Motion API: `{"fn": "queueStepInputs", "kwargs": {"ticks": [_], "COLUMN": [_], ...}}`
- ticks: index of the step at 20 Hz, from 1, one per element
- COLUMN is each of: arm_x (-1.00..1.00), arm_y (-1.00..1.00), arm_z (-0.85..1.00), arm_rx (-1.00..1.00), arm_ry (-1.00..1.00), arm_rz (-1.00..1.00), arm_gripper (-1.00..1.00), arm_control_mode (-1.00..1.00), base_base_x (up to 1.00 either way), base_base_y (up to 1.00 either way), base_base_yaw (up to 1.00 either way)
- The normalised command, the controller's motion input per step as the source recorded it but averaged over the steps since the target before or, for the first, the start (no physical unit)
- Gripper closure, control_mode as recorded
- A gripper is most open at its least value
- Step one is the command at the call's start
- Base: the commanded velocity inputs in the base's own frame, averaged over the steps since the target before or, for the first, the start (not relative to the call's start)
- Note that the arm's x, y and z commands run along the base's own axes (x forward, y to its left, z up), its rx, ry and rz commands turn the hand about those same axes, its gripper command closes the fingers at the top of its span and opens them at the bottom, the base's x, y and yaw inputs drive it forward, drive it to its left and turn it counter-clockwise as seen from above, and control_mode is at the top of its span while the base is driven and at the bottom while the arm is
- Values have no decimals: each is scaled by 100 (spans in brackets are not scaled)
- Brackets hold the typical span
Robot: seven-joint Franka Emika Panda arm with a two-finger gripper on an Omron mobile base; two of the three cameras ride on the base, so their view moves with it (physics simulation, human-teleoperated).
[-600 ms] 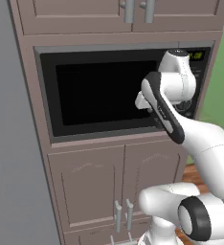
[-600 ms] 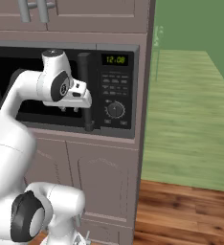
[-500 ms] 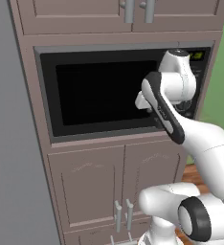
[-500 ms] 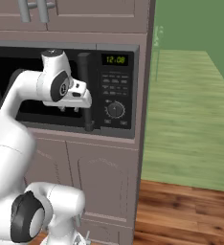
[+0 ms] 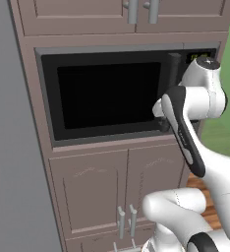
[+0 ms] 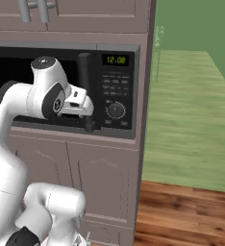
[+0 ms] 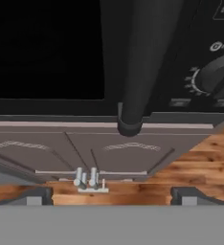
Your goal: Retrieve the reheated potato from the microwave, then place the potato, cheese, and condiment on the cutting board.
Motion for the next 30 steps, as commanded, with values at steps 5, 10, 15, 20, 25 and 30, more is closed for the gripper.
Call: {"fn": "queueStepInputs", "kwargs": {"ticks": [5,10,15,20,25,30], "arm_x": [-4,18,27,38,46,37], "arm_y": [-36,-5,0,0,0,0], "arm_z": [6,1,0,0,0,0], "arm_rx": [2,11,12,4,1,0], "arm_ry": [-1,-8,-13,-9,-7,-8], "arm_rz": [-10,-1,0,0,0,0], "arm_gripper": [-100,-100,-100,-100,-100,-100], "arm_control_mode": [-100,-100,-100,-100,-100,-100], "base_base_x": [0,0,0,0,0,0], "base_base_y": [0,0,0,0,0,0], "base_base_yaw": [0,0,0,0,0,0]}}
